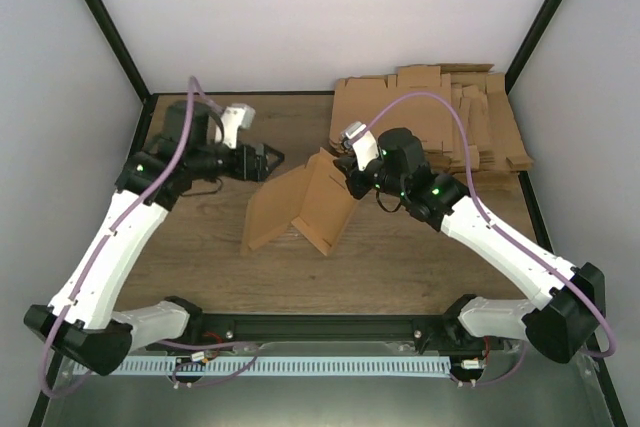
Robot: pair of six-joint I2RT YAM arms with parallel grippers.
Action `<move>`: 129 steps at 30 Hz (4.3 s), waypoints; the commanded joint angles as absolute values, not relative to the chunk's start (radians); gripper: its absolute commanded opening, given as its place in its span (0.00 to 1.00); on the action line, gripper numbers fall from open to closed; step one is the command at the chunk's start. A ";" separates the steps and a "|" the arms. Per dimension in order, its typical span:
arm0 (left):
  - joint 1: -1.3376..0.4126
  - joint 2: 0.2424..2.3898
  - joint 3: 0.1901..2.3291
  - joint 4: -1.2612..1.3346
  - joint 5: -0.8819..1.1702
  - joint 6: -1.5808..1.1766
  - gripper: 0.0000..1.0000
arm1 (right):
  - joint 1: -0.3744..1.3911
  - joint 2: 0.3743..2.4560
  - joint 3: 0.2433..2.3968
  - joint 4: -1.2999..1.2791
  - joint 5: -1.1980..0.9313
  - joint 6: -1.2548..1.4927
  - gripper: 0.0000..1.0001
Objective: Fold the paper box
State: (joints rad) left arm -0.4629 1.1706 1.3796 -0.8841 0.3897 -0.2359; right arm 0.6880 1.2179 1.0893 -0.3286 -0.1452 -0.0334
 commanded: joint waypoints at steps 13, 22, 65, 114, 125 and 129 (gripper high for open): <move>-0.167 1.318 1.312 -0.597 0.647 -0.337 1.00 | 0.691 1.204 1.095 -0.241 -0.196 -0.044 0.01; -0.162 1.386 1.208 -0.409 0.696 -0.417 1.00 | 0.691 1.206 1.074 -0.211 -0.196 -0.028 0.01; -0.227 1.223 0.782 0.053 0.848 -0.679 0.73 | 0.689 1.229 1.047 -0.115 -0.303 -0.011 0.01; -0.288 1.433 0.932 -0.261 1.066 -0.366 0.38 | 0.701 1.428 1.322 -0.347 -0.377 -0.196 0.06; -0.316 1.390 0.914 -0.191 0.977 -0.356 0.38 | 0.729 1.444 1.351 -0.340 -0.350 -0.286 0.08; -0.327 1.338 0.854 -0.135 0.928 -0.359 0.37 | 0.730 1.443 1.310 -0.320 -0.349 -0.280 0.09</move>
